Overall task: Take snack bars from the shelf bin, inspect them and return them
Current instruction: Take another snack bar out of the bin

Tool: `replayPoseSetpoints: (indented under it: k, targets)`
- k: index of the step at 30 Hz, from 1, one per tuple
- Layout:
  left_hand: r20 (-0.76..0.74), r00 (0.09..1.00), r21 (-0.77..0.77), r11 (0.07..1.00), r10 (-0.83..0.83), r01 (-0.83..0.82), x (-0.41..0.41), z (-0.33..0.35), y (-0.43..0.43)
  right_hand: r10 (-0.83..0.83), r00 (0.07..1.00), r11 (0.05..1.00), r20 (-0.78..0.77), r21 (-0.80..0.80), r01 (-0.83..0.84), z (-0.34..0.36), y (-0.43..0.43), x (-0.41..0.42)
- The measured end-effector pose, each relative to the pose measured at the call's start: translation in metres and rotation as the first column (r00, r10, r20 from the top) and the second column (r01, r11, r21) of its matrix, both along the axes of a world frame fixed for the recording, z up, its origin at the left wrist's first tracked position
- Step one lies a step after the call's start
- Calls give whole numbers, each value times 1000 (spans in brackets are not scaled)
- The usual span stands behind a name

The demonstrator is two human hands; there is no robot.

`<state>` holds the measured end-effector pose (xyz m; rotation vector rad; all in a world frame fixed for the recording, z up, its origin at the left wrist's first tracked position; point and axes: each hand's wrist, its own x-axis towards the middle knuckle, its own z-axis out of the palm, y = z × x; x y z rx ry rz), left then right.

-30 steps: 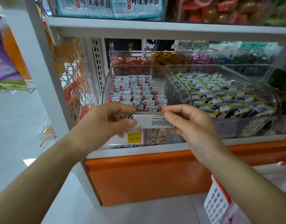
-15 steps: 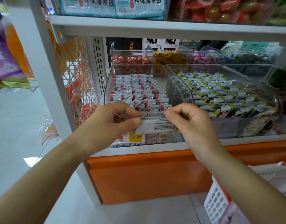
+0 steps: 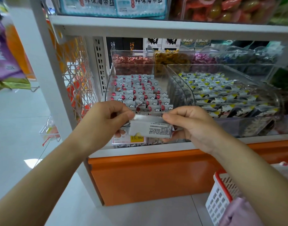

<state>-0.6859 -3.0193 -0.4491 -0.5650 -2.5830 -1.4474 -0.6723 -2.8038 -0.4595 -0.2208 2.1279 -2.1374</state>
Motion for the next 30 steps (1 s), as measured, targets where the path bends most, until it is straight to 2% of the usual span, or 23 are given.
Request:
replayPoseSetpoints:
  k: [6,12,19,24,25,27,29,30]
  targets:
    - [-11,999,19,999,-42,42,1,0,3,112,985,994,127,-26,-110,5,10,-7]
    - [0,998,67,995,-70,69,1,0,4,138,979,990,148,-58,-130,5,14,-9]
    - [259,952,239,966,-164,102,-3,-1,-4,37,993,998,109,-60,-30,2,12,-9]
    - [366,885,440,892,-288,109,-2,2,-4,-108,994,991,17,-80,109,-2,9,-8]
    - [355,890,416,901,-287,124,-1,3,-4,-129,992,987,1,-92,128,-3,7,-7]
    - [275,940,214,966,-201,144,1,5,-5,-170,985,978,-13,-123,168,-5,4,-6]
    - [146,986,27,997,-80,76,3,5,-2,-196,980,969,-21,-158,190,-8,1,-4]
    - [80,996,-5,1000,-28,28,2,4,-1,-189,981,966,-28,-183,181,-9,-1,-3]
